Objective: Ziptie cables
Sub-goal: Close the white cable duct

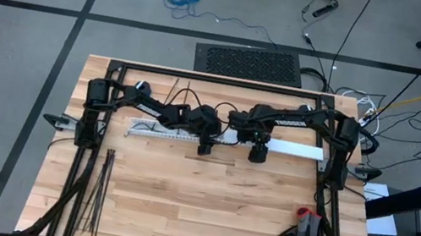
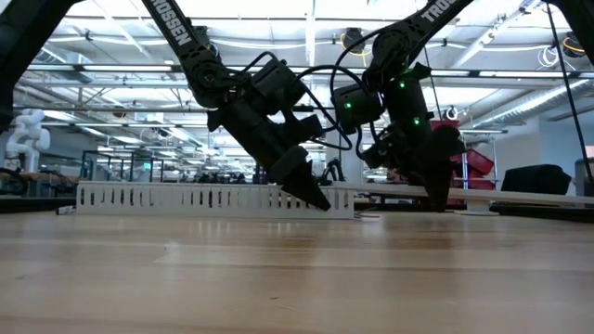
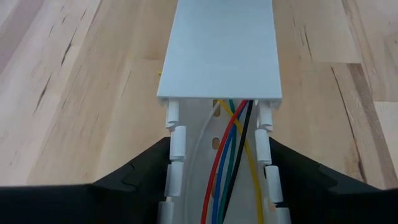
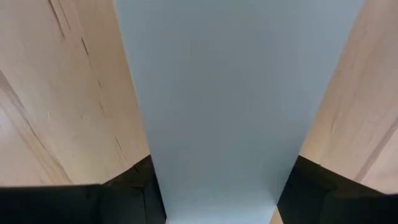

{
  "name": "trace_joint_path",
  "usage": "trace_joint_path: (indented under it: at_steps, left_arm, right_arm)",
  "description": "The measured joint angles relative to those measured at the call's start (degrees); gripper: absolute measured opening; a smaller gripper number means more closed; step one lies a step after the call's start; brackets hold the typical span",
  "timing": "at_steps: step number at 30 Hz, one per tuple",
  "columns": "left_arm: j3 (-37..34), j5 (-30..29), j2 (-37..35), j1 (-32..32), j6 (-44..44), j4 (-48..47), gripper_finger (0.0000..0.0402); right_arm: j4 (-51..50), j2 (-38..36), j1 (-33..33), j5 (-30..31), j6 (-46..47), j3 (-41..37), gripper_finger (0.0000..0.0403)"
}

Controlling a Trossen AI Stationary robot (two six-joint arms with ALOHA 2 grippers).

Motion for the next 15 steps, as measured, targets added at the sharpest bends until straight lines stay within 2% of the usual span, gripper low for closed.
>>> trace_joint_path:
  at_steps: [15]
  left_arm:
    - [0.0, 0.0, 0.02, -0.04, 0.0, 0.65, 0.0228]
  right_arm:
    - [0.52, 0.0, 0.0, -0.09, 0.2, 0.0, 0.0212]
